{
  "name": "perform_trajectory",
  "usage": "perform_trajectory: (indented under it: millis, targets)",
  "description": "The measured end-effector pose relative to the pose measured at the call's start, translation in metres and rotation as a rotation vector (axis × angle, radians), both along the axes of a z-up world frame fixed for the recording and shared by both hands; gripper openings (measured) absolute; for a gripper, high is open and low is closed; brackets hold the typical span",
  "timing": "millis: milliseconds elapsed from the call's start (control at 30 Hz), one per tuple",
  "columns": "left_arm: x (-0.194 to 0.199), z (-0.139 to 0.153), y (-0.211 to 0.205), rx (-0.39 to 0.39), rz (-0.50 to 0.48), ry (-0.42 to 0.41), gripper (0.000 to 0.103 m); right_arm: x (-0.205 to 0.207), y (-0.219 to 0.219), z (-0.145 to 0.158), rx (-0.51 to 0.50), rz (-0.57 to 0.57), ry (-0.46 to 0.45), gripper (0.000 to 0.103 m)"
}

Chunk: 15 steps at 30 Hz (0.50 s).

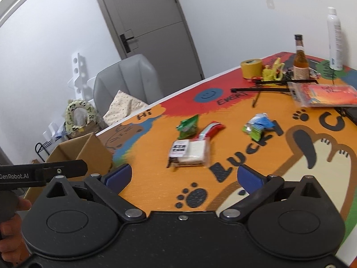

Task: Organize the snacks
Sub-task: 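Move both tools back over the remaining snacks on the table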

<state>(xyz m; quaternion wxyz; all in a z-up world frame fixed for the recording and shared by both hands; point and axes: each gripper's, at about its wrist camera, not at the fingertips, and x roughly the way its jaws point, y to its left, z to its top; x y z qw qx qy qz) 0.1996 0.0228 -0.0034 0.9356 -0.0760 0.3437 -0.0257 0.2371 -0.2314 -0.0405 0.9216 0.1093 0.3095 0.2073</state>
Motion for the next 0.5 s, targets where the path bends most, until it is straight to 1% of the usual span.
perform_trajectory:
  millis: [500]
  targets:
    - [0.042,-0.012,-0.040,-0.007,-0.016,0.017,0.090,0.025,-0.048,-0.022,0.046,-0.086,0.007,0.103]
